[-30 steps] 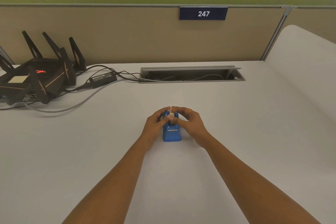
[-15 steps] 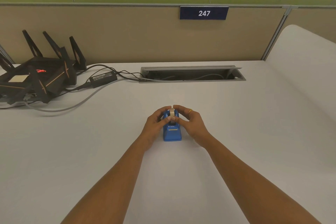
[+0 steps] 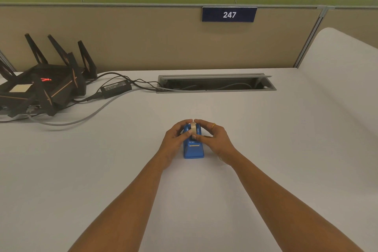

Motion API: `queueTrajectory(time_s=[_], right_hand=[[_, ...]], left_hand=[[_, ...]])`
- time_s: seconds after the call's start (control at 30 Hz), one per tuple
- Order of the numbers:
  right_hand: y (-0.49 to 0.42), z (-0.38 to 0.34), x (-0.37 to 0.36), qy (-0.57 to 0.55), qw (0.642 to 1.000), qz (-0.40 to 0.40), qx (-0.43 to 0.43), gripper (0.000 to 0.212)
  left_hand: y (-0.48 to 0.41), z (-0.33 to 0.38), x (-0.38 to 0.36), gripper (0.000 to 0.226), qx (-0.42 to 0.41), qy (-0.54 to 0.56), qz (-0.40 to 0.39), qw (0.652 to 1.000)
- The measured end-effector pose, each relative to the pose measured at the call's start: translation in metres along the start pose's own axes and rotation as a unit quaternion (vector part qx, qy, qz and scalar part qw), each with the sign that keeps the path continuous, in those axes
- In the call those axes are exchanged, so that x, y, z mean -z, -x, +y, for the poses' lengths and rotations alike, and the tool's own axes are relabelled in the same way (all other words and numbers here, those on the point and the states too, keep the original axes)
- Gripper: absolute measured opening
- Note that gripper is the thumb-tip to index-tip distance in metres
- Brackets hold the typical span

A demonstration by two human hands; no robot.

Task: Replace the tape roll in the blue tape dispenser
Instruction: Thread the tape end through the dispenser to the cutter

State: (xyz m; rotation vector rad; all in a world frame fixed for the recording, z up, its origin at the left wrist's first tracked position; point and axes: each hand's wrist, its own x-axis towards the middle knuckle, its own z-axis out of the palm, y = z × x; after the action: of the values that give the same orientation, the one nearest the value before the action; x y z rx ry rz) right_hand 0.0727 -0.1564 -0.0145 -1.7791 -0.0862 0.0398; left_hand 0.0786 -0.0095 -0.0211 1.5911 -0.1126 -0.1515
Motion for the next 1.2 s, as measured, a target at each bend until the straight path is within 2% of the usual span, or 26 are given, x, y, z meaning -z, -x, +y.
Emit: queueTrajectory(time_s=[0.47, 0.73, 0.87, 1.2], right_hand=[[-0.001, -0.003, -0.002, 0.087, 0.996, 0.004, 0.017, 0.057], [0.005, 0.000, -0.004, 0.170, 0.972, 0.095, 0.130, 0.029], [0.006, -0.001, -0.004, 0.235, 0.952, 0.110, 0.161, 0.014], [0.010, -0.008, -0.005, 0.321, 0.920, 0.104, 0.199, 0.015]], left_hand=[[-0.002, 0.000, -0.007, 0.036, 0.013, -0.038, 0.043, 0.998], [-0.001, 0.002, -0.007, 0.035, 0.008, -0.032, 0.038, 0.999], [-0.001, 0.001, -0.007, 0.034, 0.004, -0.034, 0.036, 0.999], [0.000, 0.005, -0.010, 0.029, 0.011, -0.009, 0.040, 0.999]])
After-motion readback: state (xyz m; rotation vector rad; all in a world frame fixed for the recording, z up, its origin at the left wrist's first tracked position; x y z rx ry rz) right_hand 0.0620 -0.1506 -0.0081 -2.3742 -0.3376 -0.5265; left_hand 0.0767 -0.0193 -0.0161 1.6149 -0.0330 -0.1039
